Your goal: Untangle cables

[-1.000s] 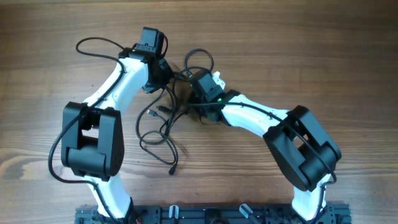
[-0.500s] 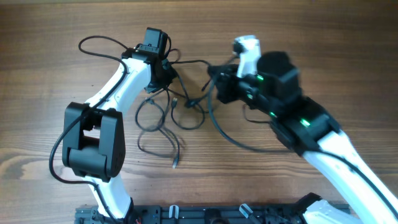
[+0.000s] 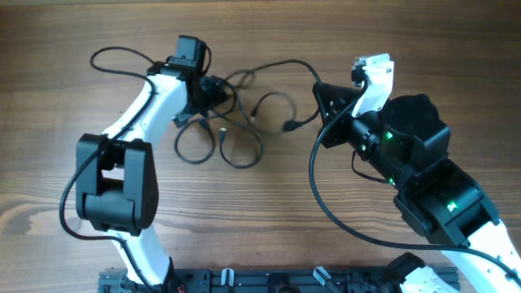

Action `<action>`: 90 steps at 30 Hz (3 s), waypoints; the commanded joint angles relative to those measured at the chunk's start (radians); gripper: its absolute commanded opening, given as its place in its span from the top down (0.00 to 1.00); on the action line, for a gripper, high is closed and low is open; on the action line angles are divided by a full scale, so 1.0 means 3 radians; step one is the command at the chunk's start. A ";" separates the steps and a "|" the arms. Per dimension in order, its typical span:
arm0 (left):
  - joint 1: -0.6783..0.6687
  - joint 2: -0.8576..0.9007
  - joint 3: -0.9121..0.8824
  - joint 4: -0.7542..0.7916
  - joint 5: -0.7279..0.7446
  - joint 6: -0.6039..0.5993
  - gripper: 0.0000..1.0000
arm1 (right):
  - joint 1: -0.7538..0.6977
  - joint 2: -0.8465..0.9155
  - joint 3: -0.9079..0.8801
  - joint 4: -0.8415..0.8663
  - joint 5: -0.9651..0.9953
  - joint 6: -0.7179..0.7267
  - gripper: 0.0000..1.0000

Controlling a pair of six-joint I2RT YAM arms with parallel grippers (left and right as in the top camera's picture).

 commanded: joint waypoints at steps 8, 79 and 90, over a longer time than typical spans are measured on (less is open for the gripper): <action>0.0632 0.0023 -0.0020 -0.0122 0.0389 -0.0001 0.00 | -0.0024 -0.0364 0.0046 0.1008 0.0125 -0.0683 0.96; 0.1019 0.0023 -0.0022 -0.0212 0.0446 0.0000 0.00 | -0.0525 0.2155 0.0043 -0.0347 -0.0806 -0.0891 0.80; 0.1019 0.0023 -0.0022 -0.0212 0.0446 0.0000 0.00 | -0.0525 0.2229 0.0032 -0.0631 -0.1013 -0.1269 0.76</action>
